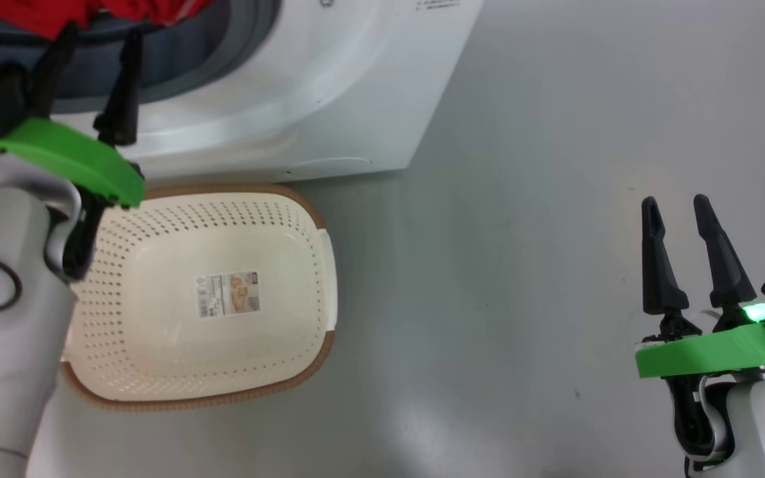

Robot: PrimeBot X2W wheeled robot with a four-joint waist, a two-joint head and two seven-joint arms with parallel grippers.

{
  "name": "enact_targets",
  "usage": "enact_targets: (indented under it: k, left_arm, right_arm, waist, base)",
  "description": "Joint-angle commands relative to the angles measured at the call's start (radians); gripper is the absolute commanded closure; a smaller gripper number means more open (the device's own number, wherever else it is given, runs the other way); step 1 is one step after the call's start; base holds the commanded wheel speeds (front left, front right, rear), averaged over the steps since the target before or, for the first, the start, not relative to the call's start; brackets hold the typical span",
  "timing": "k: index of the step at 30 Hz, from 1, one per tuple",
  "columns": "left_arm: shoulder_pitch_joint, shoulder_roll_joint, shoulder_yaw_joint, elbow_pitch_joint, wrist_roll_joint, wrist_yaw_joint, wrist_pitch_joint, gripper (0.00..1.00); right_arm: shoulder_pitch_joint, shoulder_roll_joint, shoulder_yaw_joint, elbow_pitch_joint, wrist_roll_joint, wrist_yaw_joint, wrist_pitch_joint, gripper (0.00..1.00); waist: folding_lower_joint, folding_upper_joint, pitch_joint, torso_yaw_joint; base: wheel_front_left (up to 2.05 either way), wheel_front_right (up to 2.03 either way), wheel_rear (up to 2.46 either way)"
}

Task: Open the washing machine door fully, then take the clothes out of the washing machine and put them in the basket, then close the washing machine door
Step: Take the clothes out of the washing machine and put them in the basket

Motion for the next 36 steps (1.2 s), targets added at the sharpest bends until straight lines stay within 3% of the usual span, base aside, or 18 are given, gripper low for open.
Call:
enact_targets:
  k: [1,16,28,30,32,33,34,36]
  left_arm:
    - [-0.048,0.054,0.011,0.008,-0.012,0.002,-0.004,0.00]
    - [-0.304,0.117,-0.114,0.219,-0.080,0.002,-0.004,0.00]
    - [-0.381,0.134,-0.192,0.331,-0.105,0.002,-0.004,0.00]
    - [-0.390,0.139,-0.206,0.344,-0.103,0.002,-0.004,0.44]
    - [-0.397,0.142,-0.211,0.354,-0.112,0.002,-0.004,0.66]
    - [-0.399,0.142,-0.216,0.359,-0.113,0.002,-0.004,0.87]
    - [-0.400,0.142,-0.222,0.363,-0.116,0.002,-0.004,1.00]
    - [-0.402,0.142,-0.227,0.367,-0.123,0.002,-0.004,1.00]
  right_arm:
    - [-0.015,-0.012,0.032,-0.027,0.013,0.007,-0.007,0.00]
    - [-0.054,-0.012,0.098,-0.036,0.050,0.007,-0.007,0.00]
    - [-0.054,-0.012,0.111,-0.037,0.067,0.007,-0.007,0.00]
    - [-0.054,-0.012,0.112,-0.037,0.068,0.007,-0.007,0.00]
    - [-0.053,-0.012,0.111,-0.039,0.069,0.007,-0.007,0.00]
    - [-0.053,-0.012,0.111,-0.040,0.069,0.007,-0.007,0.00]
    - [-0.052,-0.012,0.110,-0.041,0.068,0.007,-0.007,0.00]
    - [-0.052,-0.012,0.109,-0.042,0.067,0.007,-0.007,0.00]
  waist:
    - [0.0000,0.0000,0.048,-0.039]
    - [0.0000,0.0000,0.122,-0.105]
    - [0.0000,0.0000,0.137,-0.145]
    - [0.0000,0.0000,0.137,-0.149]
    - [0.0000,0.0000,0.137,-0.151]
    - [0.0000,0.0000,0.136,-0.151]
    - [0.0000,0.0000,0.134,-0.151]
    - [0.0000,0.0000,0.132,-0.150]
  base:
    - [0.00,0.00,0.00]
    - [0.00,0.00,0.00]
    - [0.00,0.00,0.00]
    - [0.00,0.00,0.00]
    - [0.00,0.00,0.00]
    - [0.00,0.00,0.00]
    - [0.00,0.00,0.00]
    - [0.00,0.00,0.00]
